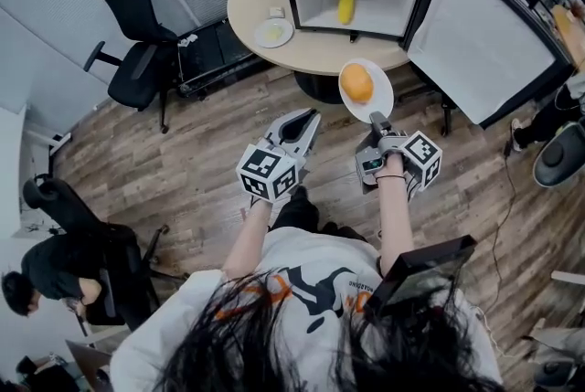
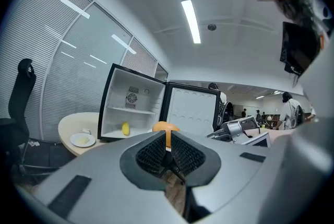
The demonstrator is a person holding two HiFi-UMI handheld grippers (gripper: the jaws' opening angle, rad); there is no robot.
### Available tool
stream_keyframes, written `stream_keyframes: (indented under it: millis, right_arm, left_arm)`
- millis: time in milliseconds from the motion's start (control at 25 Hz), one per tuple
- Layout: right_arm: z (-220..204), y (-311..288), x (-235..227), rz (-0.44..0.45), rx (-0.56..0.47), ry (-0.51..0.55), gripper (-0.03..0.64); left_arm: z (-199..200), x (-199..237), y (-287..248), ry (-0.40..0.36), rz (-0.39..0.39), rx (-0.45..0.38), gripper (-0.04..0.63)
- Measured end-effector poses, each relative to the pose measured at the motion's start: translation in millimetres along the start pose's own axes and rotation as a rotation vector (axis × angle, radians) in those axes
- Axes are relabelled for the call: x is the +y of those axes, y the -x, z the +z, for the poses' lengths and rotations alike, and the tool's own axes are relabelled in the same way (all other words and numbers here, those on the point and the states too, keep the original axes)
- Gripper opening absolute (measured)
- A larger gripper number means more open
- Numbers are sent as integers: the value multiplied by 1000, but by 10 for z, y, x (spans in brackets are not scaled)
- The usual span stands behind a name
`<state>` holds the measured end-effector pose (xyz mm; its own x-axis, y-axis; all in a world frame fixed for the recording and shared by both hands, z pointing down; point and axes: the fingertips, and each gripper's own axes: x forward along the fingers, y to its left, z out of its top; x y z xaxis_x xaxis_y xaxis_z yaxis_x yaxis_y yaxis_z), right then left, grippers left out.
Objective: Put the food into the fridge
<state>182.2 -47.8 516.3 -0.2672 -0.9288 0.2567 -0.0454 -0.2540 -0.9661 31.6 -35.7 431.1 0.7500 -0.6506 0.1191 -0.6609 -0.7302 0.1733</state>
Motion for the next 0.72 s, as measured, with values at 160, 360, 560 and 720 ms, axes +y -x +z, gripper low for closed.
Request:
stream_keyframes:
  millis: [160,360,560,720]
  right_arm:
    - [18,-101,-39,-7,4,-8,37]
    - [34,-266,-48,-12,2,-8,37]
    - [100,-620,9,-26,-12,-7,37]
    - [136,-921,105,-29,-26,-14,37]
  left_arm:
    - [-41,73,-45,0,6,13,25]
    - [-82,196,-160,5,-9,25,25]
    - [-13,508,-410,8,-24,29,25]
    - [64,746,-611,-19,-53,45,25]
